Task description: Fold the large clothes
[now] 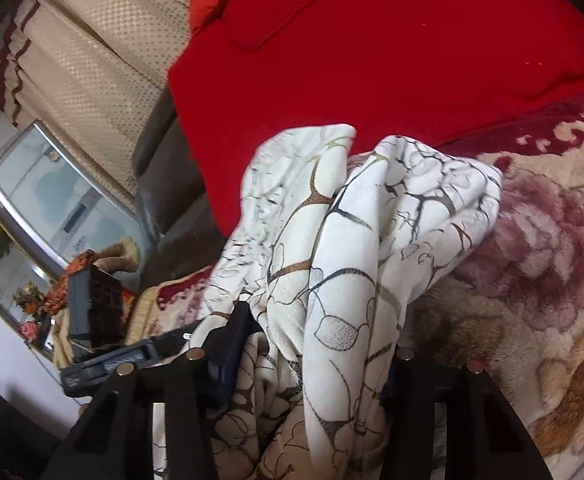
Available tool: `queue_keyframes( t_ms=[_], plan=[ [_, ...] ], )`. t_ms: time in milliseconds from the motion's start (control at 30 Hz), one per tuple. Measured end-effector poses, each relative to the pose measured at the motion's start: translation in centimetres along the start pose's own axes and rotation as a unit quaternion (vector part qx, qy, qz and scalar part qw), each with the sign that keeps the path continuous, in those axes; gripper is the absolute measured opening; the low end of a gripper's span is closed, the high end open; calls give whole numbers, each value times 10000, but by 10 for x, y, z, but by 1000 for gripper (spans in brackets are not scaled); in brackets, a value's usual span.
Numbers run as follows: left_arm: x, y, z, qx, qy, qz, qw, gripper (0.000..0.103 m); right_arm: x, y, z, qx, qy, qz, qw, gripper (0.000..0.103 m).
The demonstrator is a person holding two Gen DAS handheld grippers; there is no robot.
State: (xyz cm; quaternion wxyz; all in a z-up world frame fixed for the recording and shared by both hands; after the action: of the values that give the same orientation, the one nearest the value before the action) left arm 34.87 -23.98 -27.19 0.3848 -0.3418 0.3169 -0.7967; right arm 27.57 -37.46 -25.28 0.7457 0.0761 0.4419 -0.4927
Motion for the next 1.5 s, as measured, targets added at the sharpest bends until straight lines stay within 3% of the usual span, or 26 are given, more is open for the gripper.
queue_keyframes(
  t_ms=[300,533,633,733,833,900,967,1167,1300,1367,1500],
  plan=[
    [-12,-36,-14,41,40,-1,10000,47,-44,-1,-3,77,-83,547,9984,52],
    [-52,-79,-24,248,-266,200,9991,47,-83,21,-21,-126,-79,1031,9946,52],
    [-73,-100,-23,420,-338,336,9980,45,-104,30,-30,-135,-143,1257,9919,52],
    [-84,-112,-31,450,-315,716,9959,45,-107,48,-40,-200,66,1307,9912,51],
    [-100,-103,-44,308,-143,1399,9896,45,-76,68,-60,-559,469,729,9947,51],
    [-98,-98,-49,271,-47,1548,9876,47,-49,77,-73,-796,672,158,9944,51],
    [-89,-99,-50,313,64,1679,9853,52,-40,76,-78,-847,738,-40,9937,58],
    [-82,-119,-50,300,-87,1556,9873,56,-41,56,-79,-800,163,-666,9944,67],
    [-81,-147,-52,547,-8,1783,9824,56,-60,17,-68,-323,-781,-1438,9860,67],
    [-79,-158,-58,645,69,1913,9794,57,-80,1,-63,10,-1222,-1496,9812,67],
    [-79,-172,-78,701,144,2083,9755,60,-133,-16,-73,391,-1825,-1040,9769,62]
  ],
)
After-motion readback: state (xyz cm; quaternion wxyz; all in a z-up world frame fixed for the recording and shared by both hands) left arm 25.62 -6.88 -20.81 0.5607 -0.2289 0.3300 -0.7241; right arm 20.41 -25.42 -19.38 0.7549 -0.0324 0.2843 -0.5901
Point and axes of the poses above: each gripper's, at about its wrist camera, not at the fingertips, and y roughly the way its jaws point, x to its right, z to its top, the point moved 10 cm from there along y, roughly the way its jaws point, and after that the axes turned 9 degrees about z, right-handed, at the moved point
